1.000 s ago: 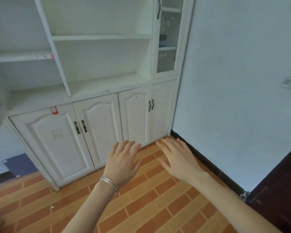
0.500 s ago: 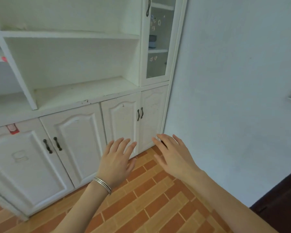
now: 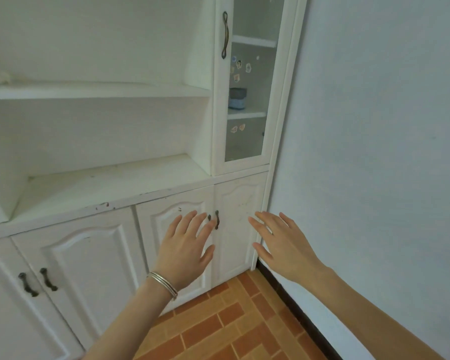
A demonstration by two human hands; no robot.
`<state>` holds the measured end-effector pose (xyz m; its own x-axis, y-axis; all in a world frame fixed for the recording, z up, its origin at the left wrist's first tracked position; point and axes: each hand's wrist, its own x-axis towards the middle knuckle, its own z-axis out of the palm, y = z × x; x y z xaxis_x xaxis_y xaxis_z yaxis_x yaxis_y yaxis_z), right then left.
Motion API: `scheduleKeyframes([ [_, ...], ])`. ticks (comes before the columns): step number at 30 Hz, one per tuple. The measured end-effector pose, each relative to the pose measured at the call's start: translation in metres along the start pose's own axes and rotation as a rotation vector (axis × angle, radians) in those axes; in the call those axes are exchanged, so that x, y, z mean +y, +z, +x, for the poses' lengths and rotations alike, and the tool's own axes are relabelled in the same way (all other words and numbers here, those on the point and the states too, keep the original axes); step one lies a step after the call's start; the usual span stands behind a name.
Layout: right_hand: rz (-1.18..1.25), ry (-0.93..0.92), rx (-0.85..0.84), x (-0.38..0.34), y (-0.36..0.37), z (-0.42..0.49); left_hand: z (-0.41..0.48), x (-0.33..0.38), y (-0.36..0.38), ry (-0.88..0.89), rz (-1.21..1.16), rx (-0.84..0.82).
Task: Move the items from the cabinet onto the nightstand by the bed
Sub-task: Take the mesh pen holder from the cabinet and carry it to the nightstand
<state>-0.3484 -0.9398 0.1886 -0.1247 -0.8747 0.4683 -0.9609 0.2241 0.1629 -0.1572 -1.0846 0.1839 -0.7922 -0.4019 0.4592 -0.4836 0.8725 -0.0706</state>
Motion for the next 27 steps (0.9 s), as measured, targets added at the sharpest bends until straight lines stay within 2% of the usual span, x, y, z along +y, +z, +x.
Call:
scheduleKeyframes([
  [10,0.018,-0.064,0.05,0.073,0.069,0.112,0.124,-0.043,0.057,-0.003,0.069,0.037],
  [16,-0.014,-0.107,0.08,0.109,0.107,0.218,0.216,-0.104,0.087,-0.009,0.074,0.089],
  [27,-0.081,-0.254,0.265,0.165,0.152,0.419,0.377,-0.202,0.111,-0.026,0.175,0.198],
])
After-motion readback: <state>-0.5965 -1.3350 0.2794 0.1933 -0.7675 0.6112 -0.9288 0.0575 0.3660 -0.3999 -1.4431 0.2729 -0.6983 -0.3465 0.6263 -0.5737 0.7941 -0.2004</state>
